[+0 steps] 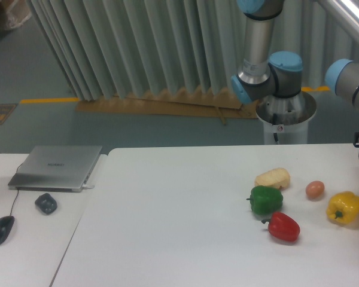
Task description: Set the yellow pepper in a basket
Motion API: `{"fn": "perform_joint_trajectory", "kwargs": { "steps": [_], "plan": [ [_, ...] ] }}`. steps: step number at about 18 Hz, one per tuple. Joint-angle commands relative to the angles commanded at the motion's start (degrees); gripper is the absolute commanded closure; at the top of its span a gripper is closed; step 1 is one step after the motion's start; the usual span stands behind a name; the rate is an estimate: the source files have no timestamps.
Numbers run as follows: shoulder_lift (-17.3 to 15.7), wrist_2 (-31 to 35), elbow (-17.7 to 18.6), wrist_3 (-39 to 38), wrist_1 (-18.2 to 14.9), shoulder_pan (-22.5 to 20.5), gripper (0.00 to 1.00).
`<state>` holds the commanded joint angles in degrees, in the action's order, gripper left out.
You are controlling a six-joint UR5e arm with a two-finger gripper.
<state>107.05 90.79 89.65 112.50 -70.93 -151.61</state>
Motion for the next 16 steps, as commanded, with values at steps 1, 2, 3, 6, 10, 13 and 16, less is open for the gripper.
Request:
{"fn": "perform_joint_trajectory", "kwargs": {
  "steps": [1,2,3,6,10,13,16],
  "plan": [
    [0.0,0.0,0.0,-0.1,0.0,-0.1,0.0],
    [-0.1,0.0,0.0,-0.1,0.0,-0.1,0.0],
    [-0.3,-0.1,0.0,-0.5,0.1,-0.1,0.0],
    [-0.4,0.0,0.2,-0.7,0.4,-0.4,0.0],
    [-0.8,-0.3,0.2,-0.9,0.4,-0.9,0.0],
    [-0.9,-0.3,0.2,-1.7,0.4,-0.6,0.0],
    [-1.0,-0.5,-0.3,-1.5,0.4,-0.9,0.0]
  ]
}}
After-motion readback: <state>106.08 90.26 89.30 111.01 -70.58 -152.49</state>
